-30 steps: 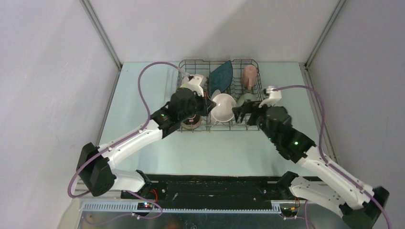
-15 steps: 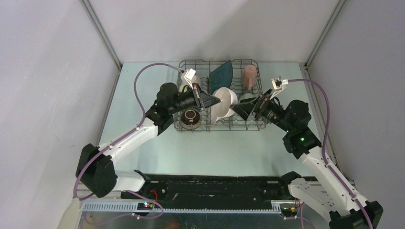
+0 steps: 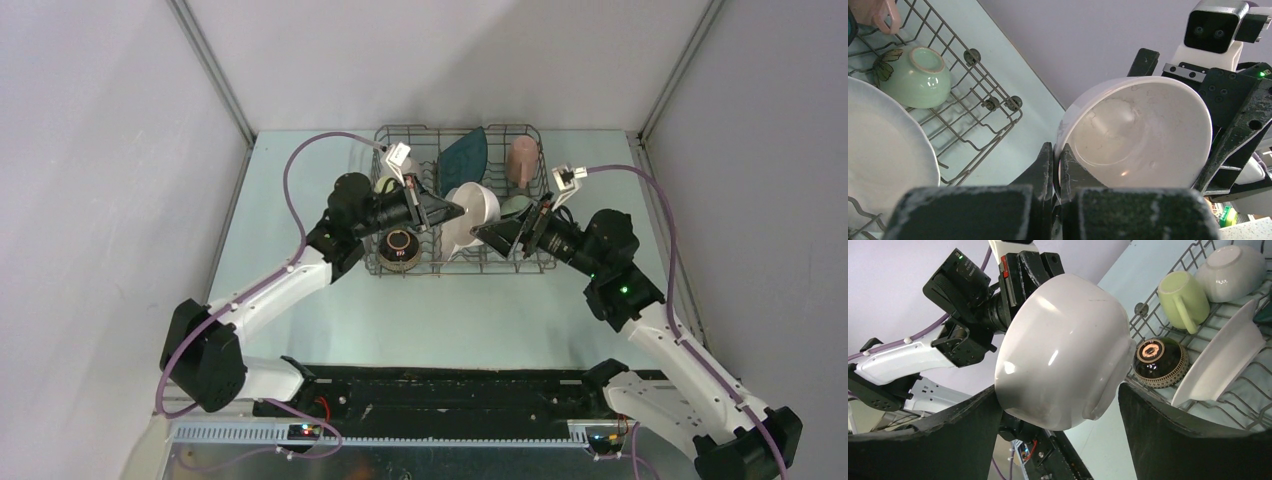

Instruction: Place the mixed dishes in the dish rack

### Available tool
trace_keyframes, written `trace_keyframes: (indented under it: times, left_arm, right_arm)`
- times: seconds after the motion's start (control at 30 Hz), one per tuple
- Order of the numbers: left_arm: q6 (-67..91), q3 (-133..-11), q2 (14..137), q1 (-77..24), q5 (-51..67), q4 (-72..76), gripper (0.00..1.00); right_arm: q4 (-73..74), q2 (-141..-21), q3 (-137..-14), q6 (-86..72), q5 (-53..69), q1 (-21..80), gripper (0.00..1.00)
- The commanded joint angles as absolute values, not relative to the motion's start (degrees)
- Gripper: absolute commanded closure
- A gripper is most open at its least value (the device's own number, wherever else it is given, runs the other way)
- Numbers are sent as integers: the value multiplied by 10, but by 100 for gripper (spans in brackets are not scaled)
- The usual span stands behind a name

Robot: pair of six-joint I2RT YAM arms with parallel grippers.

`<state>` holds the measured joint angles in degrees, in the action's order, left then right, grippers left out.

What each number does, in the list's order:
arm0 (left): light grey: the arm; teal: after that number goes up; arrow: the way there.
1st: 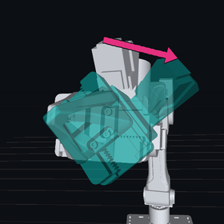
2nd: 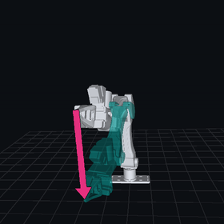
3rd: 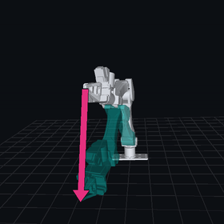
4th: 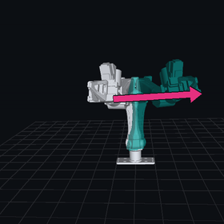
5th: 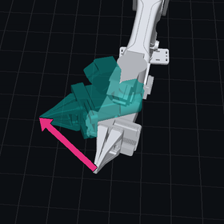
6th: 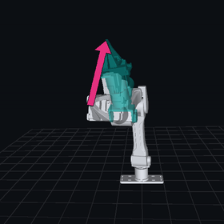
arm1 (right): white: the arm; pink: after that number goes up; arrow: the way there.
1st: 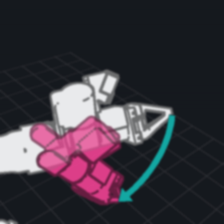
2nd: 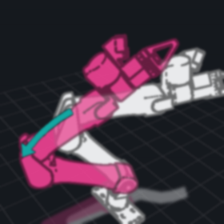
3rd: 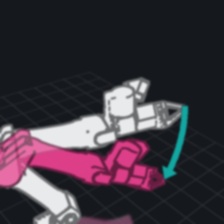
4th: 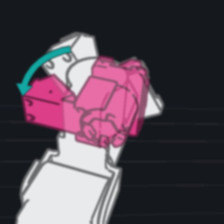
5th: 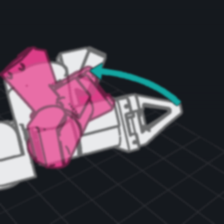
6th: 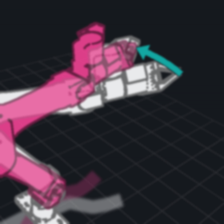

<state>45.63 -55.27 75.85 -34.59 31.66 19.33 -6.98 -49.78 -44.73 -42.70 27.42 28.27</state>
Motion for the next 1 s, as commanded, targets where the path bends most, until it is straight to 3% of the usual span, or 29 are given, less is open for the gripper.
trace_keyframes:
  times: [0.0,0.03,0.13,0.23,0.3,0.33,0.37,0.4,0.47,0.5,0.57,0.7,0.8,0.97]
  left_arm:
    - [442,-563,748,-345,307,203,100]
    - [432,-565,747,-345,300,191,100]
    - [420,-570,745,-345,291,176,100]
    - [411,-572,744,-345,286,168,100]
    - [407,-570,741,-345,279,164,100]
    - [406,-569,741,-345,277,164,100]
    - [405,-569,739,-345,278,164,100]
    - [404,-569,739,-345,280,164,97]
    - [401,-568,736,-345,281,163,83]
    - [400,-567,733,-345,276,162,71]
    - [399,-559,725,-343,259,160,55]
    - [398,-538,706,-334,234,158,33]
    - [388,-522,686,-328,207,145,24]
    - [344,-504,648,-327,150,83,22]
  right_arm:
    - [-66,-482,-448,-423,239,284,17]
    - [-64,-480,-448,-422,235,284,19]
    - [-61,-485,-449,-424,235,283,42]
    - [-59,-492,-448,-426,233,284,45]
    - [-60,-494,-449,-426,231,284,57]
    - [-56,-497,-450,-425,228,284,70]
    - [-53,-498,-454,-424,227,283,75]
    - [-49,-502,-456,-422,227,284,83]
    - [-47,-505,-460,-418,226,282,92]
    - [-42,-506,-464,-415,224,282,95]
    - [-32,-508,-468,-406,214,276,97]
    - [22,-513,-492,-372,180,256,98]
    - [78,-529,-527,-330,140,238,100]
    - [229,-601,-616,-237,26,233,100]
